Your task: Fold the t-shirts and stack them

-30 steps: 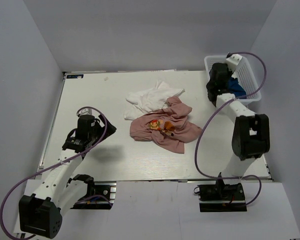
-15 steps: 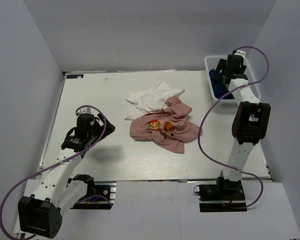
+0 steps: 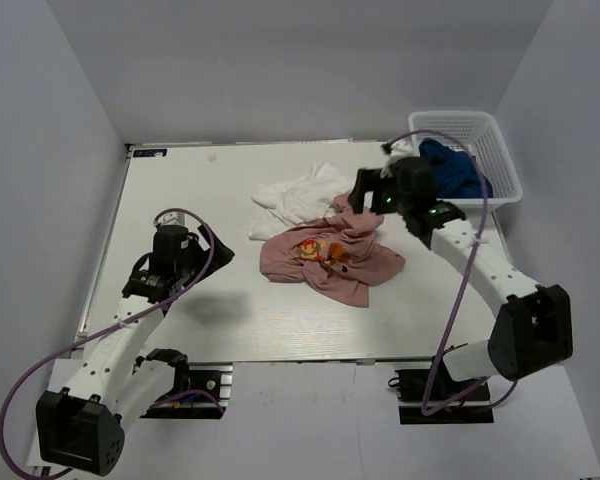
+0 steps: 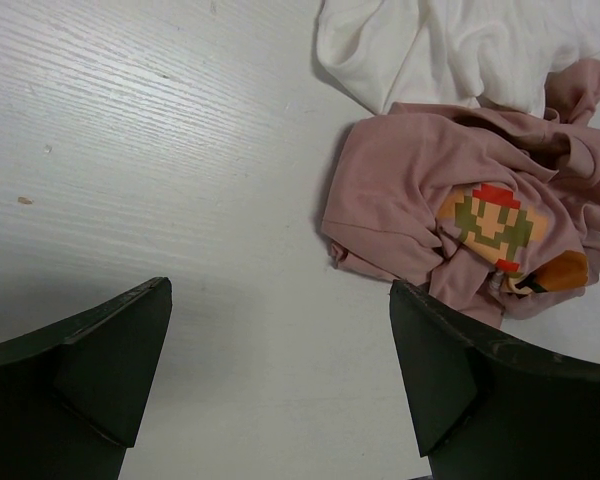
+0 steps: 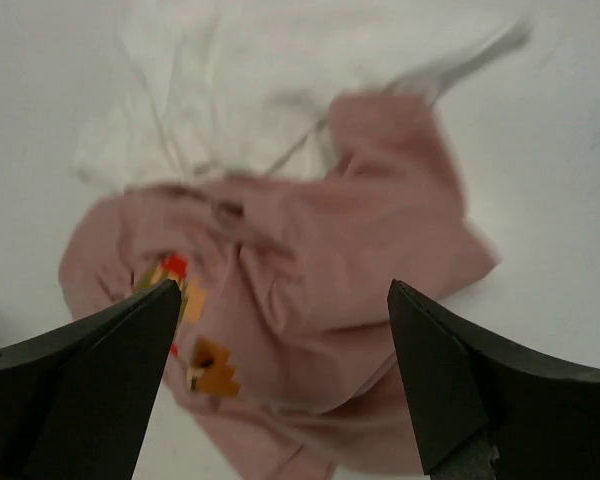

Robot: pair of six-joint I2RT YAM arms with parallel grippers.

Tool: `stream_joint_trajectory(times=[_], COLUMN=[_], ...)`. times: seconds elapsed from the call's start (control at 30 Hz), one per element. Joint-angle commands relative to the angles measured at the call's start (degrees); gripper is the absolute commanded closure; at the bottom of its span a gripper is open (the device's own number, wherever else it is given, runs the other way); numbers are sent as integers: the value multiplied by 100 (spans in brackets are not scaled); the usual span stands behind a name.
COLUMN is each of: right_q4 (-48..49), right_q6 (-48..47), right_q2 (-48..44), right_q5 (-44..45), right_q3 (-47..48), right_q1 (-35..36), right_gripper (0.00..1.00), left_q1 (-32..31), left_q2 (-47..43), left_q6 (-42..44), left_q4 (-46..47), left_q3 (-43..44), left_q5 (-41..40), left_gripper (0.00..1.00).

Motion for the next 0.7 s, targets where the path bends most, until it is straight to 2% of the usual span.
stream_joint_trajectory(times=[0.0, 0.13, 0.33, 0.43, 0.5, 0.53, 0.57, 0.6, 0.67], right_q4=[-362, -719, -889, -1010, -1055, -1038, -994, -968, -933], right_q6=[385, 352, 193, 70, 139, 209, 210, 271, 254], right_q2=[81, 369, 1539, 1750, 1820, 1899, 1891, 1873, 1681], right_q5=[62, 889, 1136, 1687, 2145, 2365, 2558, 2630, 2866], right_q3=[-506, -710, -499, -368, -253, -183, -130, -43, 150], right_q1=[746, 1380, 2031, 2146, 2120, 2111, 2111, 2094, 2093], right_gripper=[10, 10, 10, 19, 55, 90, 90, 100, 100], left_q1=[-30, -30, -30, -30, -30, -30, -30, -30, -30], left_q2=[-82, -135, 190, 243, 296, 296, 296, 296, 226], left_q6=[74, 21, -101, -155, -155, -155, -155, -155, -207], left_q4=[-7, -60, -402, -482, -430, -429, -429, -534, -604], left_q3=[236, 87, 148, 227, 174, 174, 226, 227, 227], left_q5=[83, -67, -302, -435, -366, -365, -365, -365, -436], left_gripper=[0, 0, 0, 0, 0, 0, 0, 0, 0])
